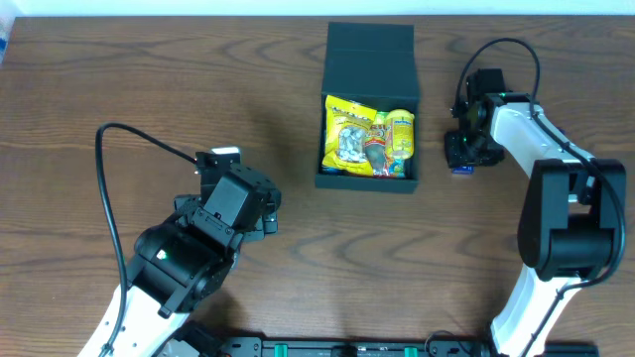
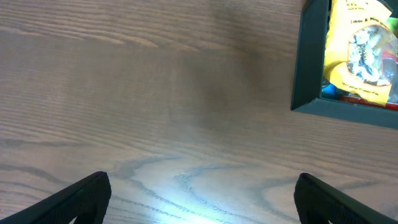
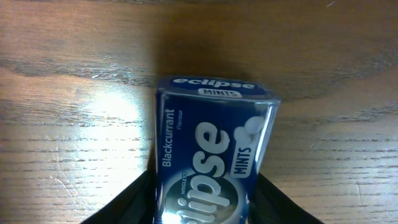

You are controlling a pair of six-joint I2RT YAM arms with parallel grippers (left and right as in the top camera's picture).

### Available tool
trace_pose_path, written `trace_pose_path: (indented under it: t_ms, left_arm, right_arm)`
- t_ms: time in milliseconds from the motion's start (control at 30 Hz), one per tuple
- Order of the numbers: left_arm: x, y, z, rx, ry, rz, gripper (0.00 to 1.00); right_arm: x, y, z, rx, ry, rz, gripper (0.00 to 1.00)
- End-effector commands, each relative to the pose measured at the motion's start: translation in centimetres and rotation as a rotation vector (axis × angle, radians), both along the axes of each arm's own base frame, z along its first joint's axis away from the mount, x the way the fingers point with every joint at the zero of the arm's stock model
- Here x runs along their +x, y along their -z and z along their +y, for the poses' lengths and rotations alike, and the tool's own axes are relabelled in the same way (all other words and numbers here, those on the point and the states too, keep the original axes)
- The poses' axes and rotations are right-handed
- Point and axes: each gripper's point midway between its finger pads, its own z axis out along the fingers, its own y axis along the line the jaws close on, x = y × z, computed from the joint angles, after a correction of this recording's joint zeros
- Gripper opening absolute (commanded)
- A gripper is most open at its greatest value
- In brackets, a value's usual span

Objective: Pack container
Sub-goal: 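Lower the right gripper and grasp the Eclipse tin, then carry the Eclipse tin left and lower it into the box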

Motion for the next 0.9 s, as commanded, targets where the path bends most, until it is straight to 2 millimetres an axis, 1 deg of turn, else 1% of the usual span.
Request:
trace_pose_path:
  t_ms: [0, 67, 200, 267, 367, 400, 433, 467, 567, 667, 733, 867]
  left_arm:
    - [0.0, 0.0, 0.3, 0.016, 0.001, -0.002, 0.95]
    - [0.0, 0.0, 0.3, 0.016, 0.001, -0.002, 0.95]
    - [0.0, 0.0, 0.3, 0.016, 0.001, -0.002, 0.95]
    - [0.0, 0.0, 0.3, 0.016, 0.001, -0.002, 0.95]
    - [0.0, 0.0, 0.3, 0.016, 0.001, -0.002, 0.95]
    - [0.0, 0.0, 0.3, 0.016, 0.001, -0.002, 0.95]
    - [0.0, 0.0, 0.3, 0.016, 0.001, -0.002, 0.95]
    - [0.0, 0.0, 0.3, 0.016, 0.001, -0.002, 0.95]
    - [0.0, 0.0, 0.3, 0.016, 0.001, -0.002, 0.95]
    - [0.0, 0.0, 0.3, 0.016, 0.001, -0.002, 0.95]
    - [0.0, 0.0, 0.3, 0.016, 0.001, -0.002, 0.95]
    - [0.0, 0.0, 0.3, 0.016, 0.001, -0.002, 0.95]
  right_arm:
    - [0.1, 0.2, 0.0, -0.015, -0.004, 0.006, 0.38]
    - [0.1, 0.2, 0.0, -0.015, -0.004, 0.006, 0.33]
    - [0.1, 0.2, 0.0, -0.015, -0.001, 0.005, 0.31]
    - [0.1, 0.2, -0.1, -0.015, 0.001, 0.006, 0.27]
    - [0.1, 0.2, -0.2, -0.015, 0.004, 0.007, 0.17]
    - [0.0, 0.2, -0.3, -0.015, 0.005, 0.009, 0.12]
    - [0.0, 0.2, -0.3, -0.015, 0.006, 0.011, 0.04]
    - [-0.1, 0.2, -0.3, -0.014, 0.017, 0.012, 0.01]
    - [0.0, 0.0, -0.3, -0.010, 0.055, 0.004, 0.01]
    - [-0.2, -1.0, -0.3, -0.006, 0.093, -0.003, 0.01]
    - [-0.5, -2.1, -0.3, -0.003, 0.113, -0.011, 0.01]
    - [-1.4, -5.4, -0.2, 0.008, 0.172, -0.043, 0.01]
